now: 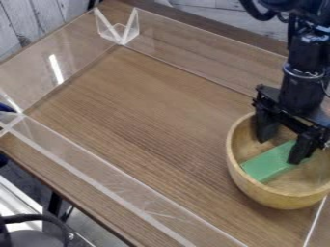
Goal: Remove the green block from inside the brown bowl and put it on the table
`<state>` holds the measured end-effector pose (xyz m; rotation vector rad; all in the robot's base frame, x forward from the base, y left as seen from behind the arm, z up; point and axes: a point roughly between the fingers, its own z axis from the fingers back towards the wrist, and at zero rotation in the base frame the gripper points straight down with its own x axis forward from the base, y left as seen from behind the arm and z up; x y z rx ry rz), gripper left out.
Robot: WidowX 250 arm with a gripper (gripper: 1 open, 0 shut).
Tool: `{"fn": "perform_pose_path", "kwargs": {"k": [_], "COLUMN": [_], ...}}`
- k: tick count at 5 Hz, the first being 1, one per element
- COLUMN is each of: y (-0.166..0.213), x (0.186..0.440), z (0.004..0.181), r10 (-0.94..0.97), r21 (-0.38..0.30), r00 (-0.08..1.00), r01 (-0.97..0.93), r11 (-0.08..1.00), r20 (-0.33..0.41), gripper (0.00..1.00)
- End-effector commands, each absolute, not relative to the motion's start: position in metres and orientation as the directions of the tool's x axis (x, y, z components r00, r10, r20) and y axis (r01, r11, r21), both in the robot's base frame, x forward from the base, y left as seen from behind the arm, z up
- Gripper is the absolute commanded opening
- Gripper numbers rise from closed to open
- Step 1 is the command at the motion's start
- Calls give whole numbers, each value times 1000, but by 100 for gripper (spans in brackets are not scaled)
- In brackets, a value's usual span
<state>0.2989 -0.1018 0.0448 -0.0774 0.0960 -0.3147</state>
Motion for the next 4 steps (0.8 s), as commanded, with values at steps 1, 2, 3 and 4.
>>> {"fn": "perform_pose_path", "kwargs": {"k": [1,2,3,4], "y": [-94,-87,-81,-76], "x": [309,309,309,309], "z": [53,51,48,45], "r10": [-287,-270,-254,-240], "r21": [-76,-64,-53,-43], "r00": [957,961,964,967], "r01": [283,266,251,237], "r11": [956,962,967,971], "r20": [-49,-63,-76,-89], "gripper": [100,100,100,100]}}
